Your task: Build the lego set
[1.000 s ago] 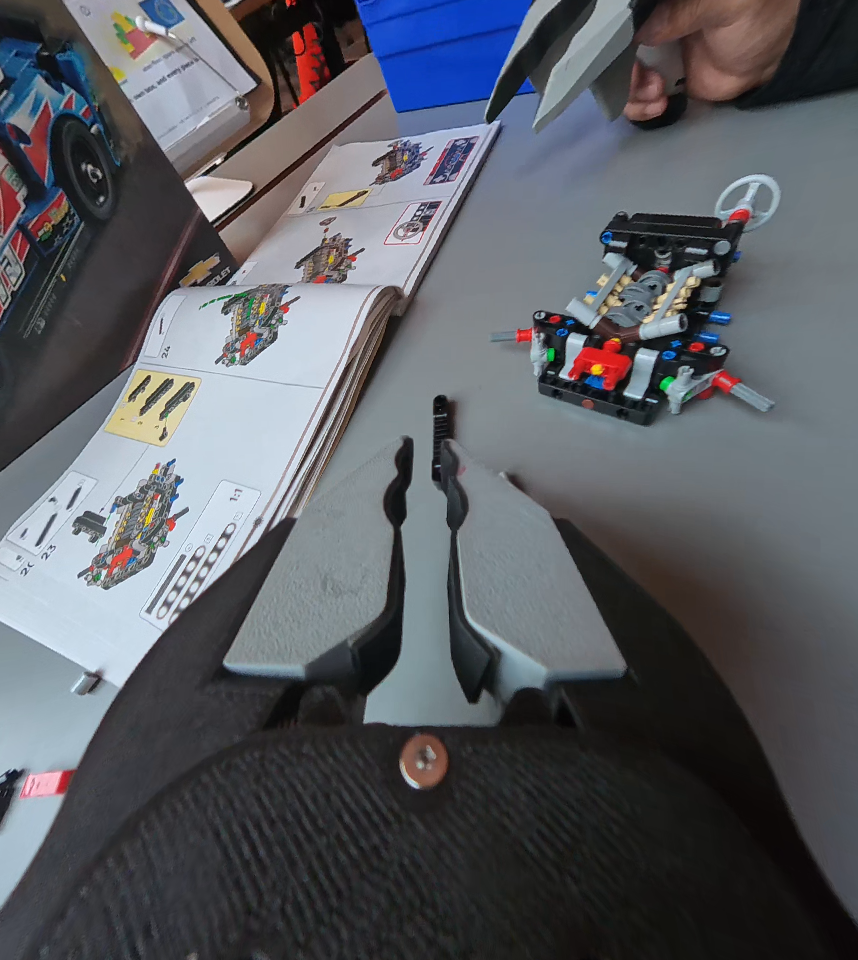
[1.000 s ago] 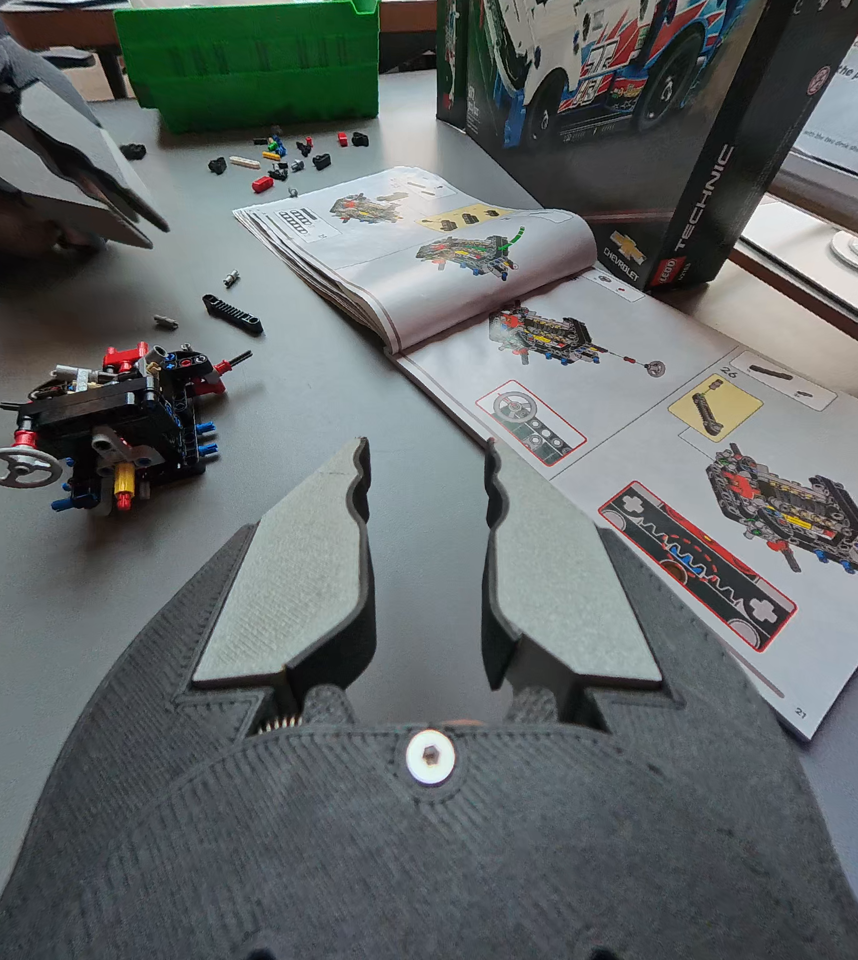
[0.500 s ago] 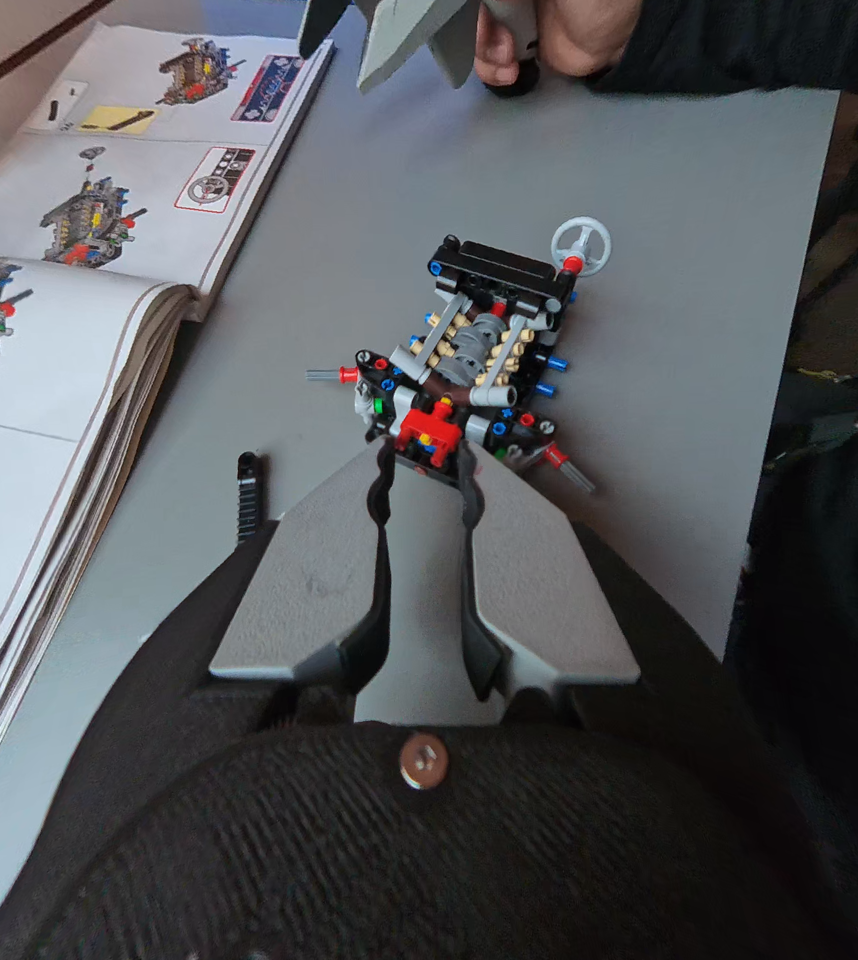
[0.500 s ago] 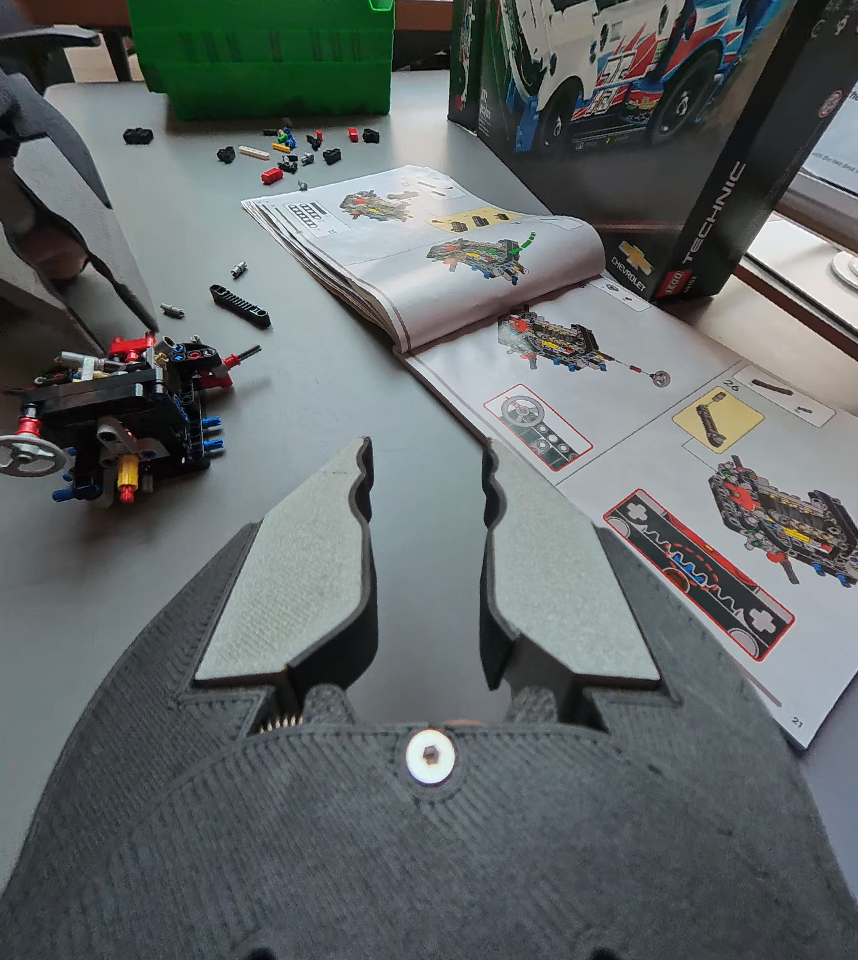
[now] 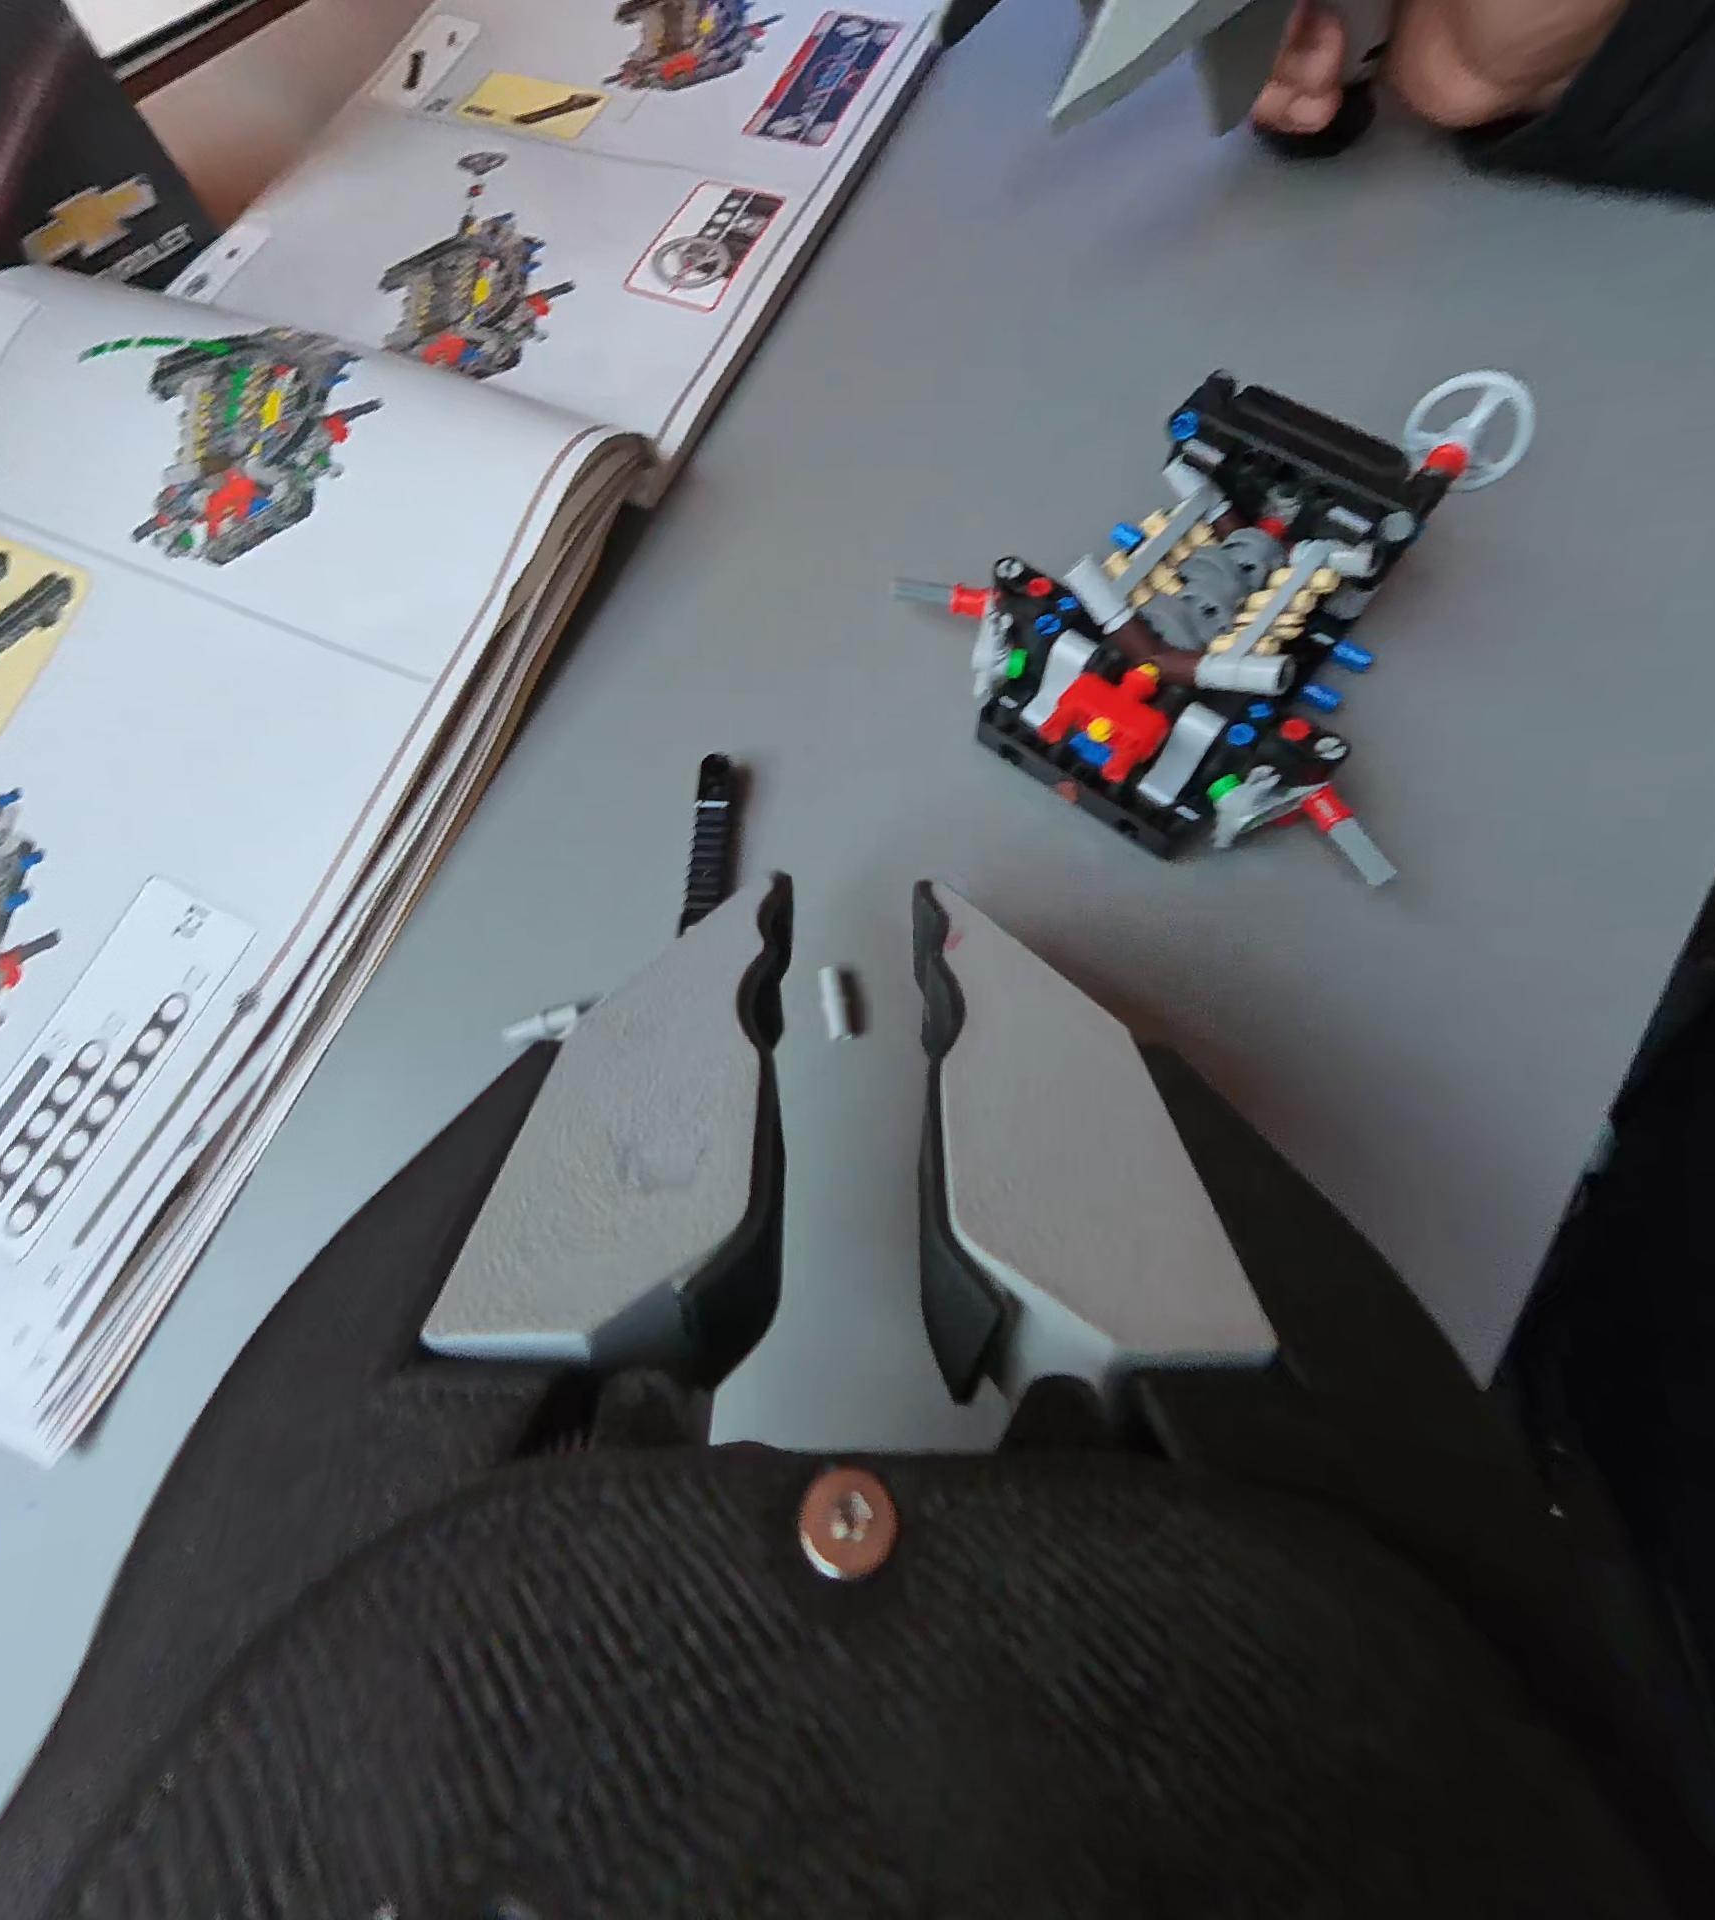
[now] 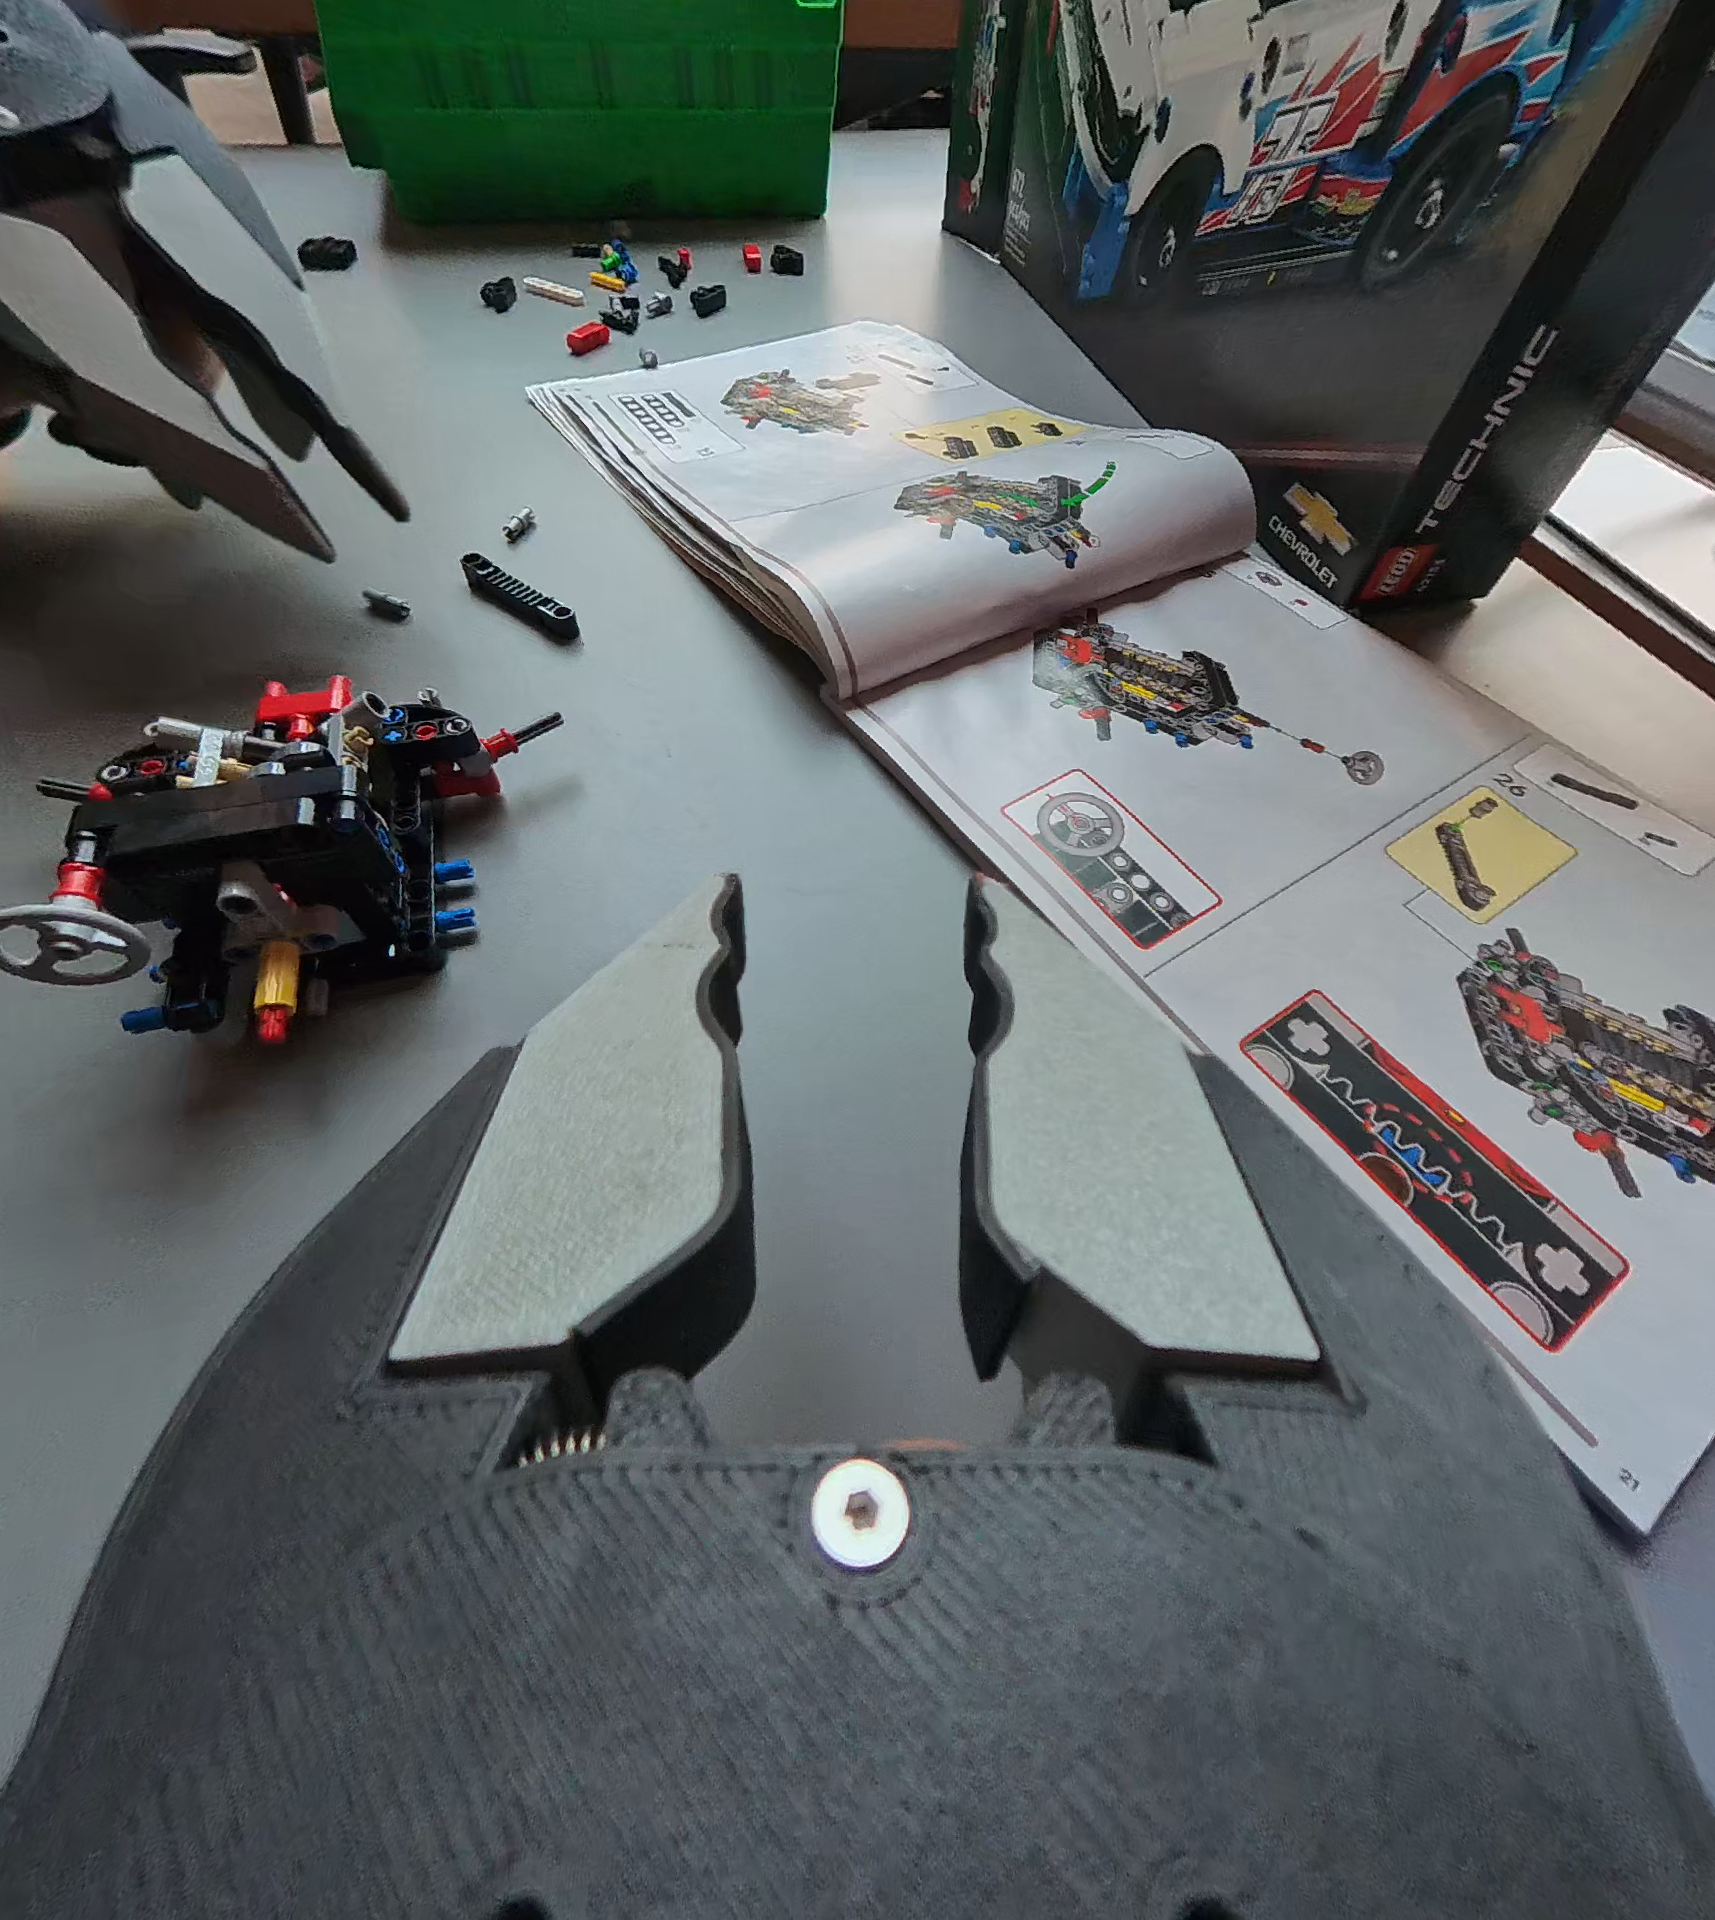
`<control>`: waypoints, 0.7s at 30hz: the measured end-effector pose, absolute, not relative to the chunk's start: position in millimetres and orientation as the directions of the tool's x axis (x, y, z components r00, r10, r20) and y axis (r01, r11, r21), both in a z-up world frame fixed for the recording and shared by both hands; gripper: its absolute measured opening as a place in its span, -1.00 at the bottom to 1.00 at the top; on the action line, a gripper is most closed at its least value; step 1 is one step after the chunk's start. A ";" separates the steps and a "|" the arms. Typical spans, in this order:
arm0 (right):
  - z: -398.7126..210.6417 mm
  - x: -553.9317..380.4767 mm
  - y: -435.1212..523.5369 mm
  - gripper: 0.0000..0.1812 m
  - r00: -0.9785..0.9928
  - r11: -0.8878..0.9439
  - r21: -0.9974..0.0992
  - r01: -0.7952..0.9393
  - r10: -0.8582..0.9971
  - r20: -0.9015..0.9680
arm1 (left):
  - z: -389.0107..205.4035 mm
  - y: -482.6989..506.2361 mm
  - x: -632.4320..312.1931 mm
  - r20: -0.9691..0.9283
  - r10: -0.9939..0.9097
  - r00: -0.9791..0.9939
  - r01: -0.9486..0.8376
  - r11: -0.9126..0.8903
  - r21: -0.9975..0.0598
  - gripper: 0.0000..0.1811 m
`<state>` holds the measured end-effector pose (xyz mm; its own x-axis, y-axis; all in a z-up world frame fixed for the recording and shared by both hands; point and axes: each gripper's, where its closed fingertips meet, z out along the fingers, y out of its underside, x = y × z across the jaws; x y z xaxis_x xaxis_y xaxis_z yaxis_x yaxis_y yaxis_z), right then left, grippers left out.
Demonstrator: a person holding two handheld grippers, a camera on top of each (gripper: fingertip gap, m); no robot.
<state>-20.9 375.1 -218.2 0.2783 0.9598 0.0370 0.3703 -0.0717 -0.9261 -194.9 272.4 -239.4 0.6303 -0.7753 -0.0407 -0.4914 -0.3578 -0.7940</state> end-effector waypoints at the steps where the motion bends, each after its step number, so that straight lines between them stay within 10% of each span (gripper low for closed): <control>1: -217.9 -22.2 372.9 -0.56 0.267 -0.067 -0.927 0.369 0.963 0.037 | -241.1 275.0 -202.5 -0.046 -0.760 0.648 -0.492 -0.372 -0.787 -0.77; 21: -221.8 -35.8 347.0 -0.55 0.125 -0.030 -0.917 0.397 0.992 0.022 | -251.2 298.1 -217.2 -0.006 -0.774 0.633 -0.522 -0.422 -0.741 -0.77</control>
<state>-35.8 347.0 -221.8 0.1253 0.9919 0.0217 0.3967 -0.0300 -0.9174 -217.2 298.1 -251.2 0.6332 -0.7740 -0.0059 -0.5225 -0.4218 -0.7410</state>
